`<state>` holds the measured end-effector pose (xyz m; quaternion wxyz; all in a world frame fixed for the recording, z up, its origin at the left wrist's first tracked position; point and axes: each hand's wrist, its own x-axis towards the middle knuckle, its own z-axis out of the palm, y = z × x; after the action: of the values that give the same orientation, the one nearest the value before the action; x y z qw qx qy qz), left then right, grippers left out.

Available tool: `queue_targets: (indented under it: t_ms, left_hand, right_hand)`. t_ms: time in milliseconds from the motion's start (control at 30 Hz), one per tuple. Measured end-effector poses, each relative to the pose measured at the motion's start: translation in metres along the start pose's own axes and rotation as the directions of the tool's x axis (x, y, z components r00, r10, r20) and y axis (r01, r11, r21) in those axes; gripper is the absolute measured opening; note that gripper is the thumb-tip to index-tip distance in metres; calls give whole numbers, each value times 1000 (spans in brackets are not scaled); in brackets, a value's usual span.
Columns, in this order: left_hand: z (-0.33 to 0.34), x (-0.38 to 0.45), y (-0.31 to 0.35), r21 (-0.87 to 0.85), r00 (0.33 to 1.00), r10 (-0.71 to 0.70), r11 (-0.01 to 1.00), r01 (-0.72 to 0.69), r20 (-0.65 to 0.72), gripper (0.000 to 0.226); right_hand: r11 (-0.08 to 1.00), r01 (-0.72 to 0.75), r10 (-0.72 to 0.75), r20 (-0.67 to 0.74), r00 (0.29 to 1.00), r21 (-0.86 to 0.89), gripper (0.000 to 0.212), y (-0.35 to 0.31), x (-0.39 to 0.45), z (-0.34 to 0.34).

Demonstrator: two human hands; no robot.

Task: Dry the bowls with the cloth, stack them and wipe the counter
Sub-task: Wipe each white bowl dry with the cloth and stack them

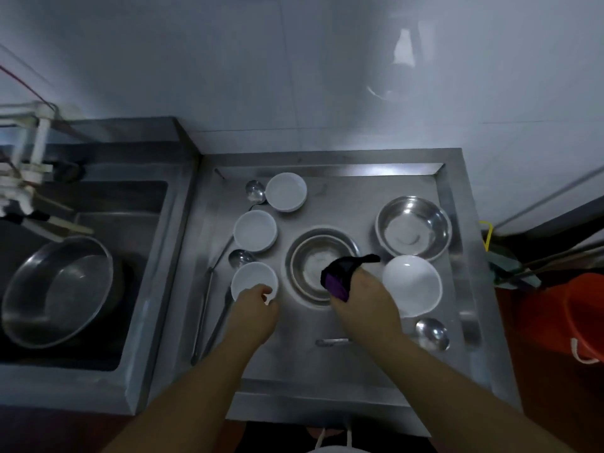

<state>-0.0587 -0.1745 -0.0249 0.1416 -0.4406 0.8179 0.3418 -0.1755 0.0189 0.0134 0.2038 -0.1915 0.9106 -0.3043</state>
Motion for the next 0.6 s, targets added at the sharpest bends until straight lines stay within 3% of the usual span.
queue_targets:
  t_ms: [200, 333, 600]
  left_hand:
    - [-34, 30, -58, 88, 997, -8, 996, 1, 78, 41]
    - [-46, 50, -86, 126, 995, -3, 992, -10, 104, 22]
    - [-28, 84, -115, 66, 978, -86, 995, 75, 191, 39]
  right_hand:
    - [984, -27, 50, 127, 991, -174, 13, -22, -2, 69]
    - [976, -78, 107, 135, 985, -204, 17, -36, -1, 107]
    - [958, -154, 188, 123, 975, -240, 21, -48, 3, 149]
